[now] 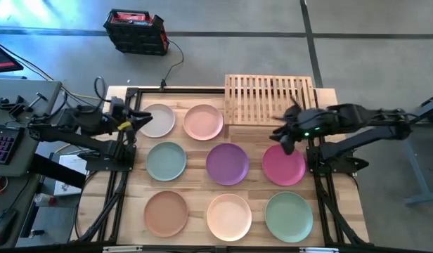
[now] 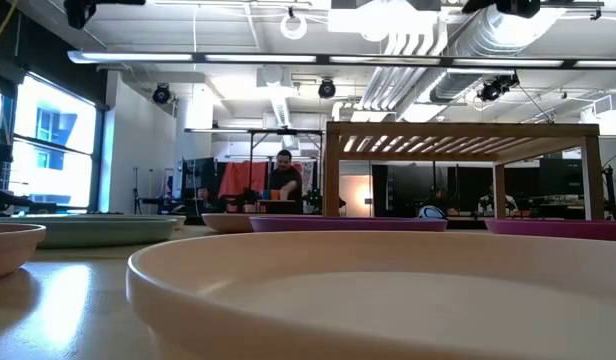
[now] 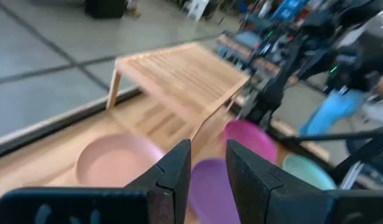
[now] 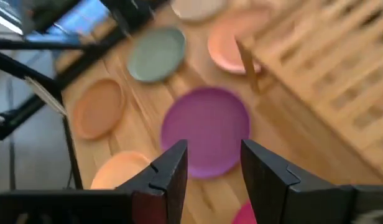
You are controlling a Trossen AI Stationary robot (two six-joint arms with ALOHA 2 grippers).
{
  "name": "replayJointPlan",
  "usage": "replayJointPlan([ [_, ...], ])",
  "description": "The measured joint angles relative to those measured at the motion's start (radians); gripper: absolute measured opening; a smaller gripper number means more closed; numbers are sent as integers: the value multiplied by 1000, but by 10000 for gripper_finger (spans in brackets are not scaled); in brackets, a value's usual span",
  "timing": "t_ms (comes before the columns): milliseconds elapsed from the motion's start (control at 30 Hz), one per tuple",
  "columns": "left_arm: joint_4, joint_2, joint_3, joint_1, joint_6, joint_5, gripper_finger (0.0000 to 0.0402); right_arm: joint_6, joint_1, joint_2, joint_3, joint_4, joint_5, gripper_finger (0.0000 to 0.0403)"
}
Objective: Place and stack plates onto a shelf
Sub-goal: Put the pink plate on the shelf
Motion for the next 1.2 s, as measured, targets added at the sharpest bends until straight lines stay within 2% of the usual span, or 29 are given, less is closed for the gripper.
replayJointPlan([
  [167, -83, 36, 0, 0, -39, 11, 90, 115, 0, 108, 4, -43, -64, 130],
  [400, -105, 85, 0, 0, -5, 24, 90, 252, 38, 260, 3, -118, -121, 130],
  [1200, -103, 114, 0, 0, -1, 24, 90, 550, 229, 670, 2, -158, -123, 130],
])
